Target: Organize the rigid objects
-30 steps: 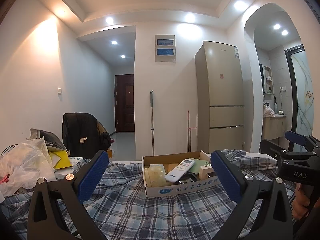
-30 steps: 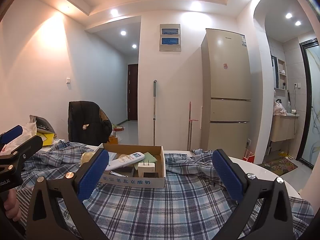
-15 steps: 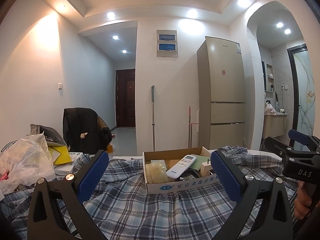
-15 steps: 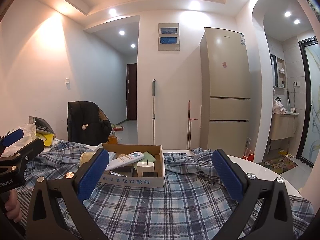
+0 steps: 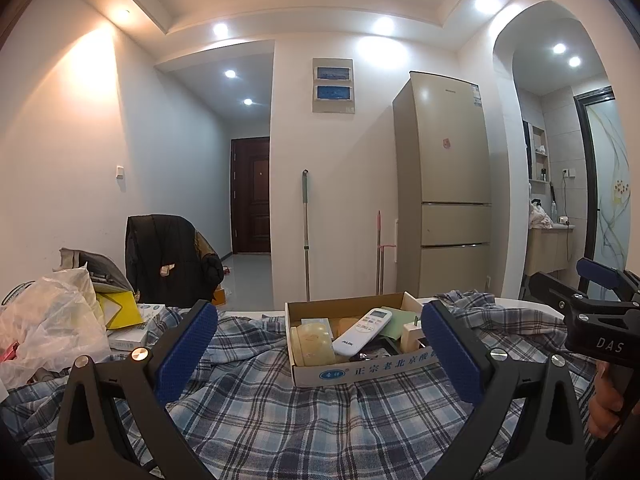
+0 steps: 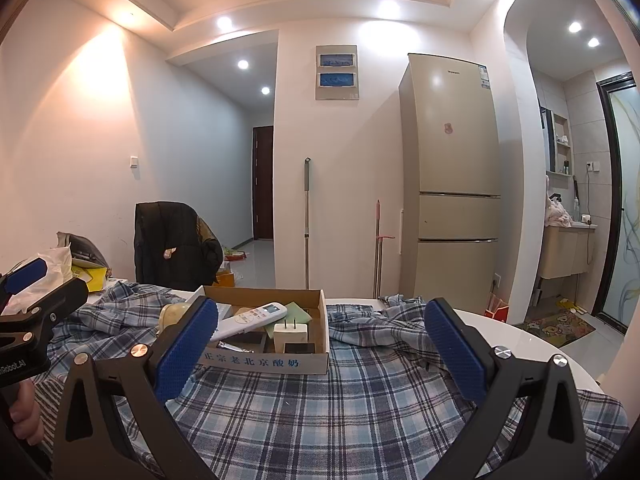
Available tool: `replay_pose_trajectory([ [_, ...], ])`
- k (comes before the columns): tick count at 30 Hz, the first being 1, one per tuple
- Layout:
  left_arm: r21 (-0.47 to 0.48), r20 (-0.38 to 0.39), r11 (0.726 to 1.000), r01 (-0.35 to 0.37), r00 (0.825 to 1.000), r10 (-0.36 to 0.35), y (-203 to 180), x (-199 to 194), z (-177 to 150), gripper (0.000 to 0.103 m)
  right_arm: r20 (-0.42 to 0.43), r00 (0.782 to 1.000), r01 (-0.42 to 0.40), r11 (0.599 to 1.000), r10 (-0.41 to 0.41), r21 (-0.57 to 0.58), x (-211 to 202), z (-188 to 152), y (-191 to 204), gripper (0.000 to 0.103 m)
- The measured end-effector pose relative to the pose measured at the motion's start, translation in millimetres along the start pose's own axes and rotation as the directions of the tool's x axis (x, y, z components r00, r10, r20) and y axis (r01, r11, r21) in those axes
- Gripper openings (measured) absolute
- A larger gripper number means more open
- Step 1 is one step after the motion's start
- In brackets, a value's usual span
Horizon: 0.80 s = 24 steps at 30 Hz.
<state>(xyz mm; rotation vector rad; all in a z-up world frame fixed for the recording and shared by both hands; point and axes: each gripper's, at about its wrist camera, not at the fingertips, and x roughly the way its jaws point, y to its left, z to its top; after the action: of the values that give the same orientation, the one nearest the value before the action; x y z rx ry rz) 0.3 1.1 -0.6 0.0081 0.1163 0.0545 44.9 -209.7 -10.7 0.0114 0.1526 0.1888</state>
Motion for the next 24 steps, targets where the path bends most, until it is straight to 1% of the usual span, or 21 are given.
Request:
replay_pose_trajectory([
  [4,0.007,-0.012,1.0,-0.004,1.0,0.004,2.1,3.4,-2.1,0.103,0.0,1.0,0.001,1.0,-0.001,0.001,-0.2,-0.1,-0.2,0.103],
  [24,0.008,-0.012,1.0,-0.003,1.0,0.003,2.7,3.3,-2.6,0.103,0.001,1.0,0.002,1.0,-0.002,-0.001,-0.2,0.3,-0.7,0.103],
])
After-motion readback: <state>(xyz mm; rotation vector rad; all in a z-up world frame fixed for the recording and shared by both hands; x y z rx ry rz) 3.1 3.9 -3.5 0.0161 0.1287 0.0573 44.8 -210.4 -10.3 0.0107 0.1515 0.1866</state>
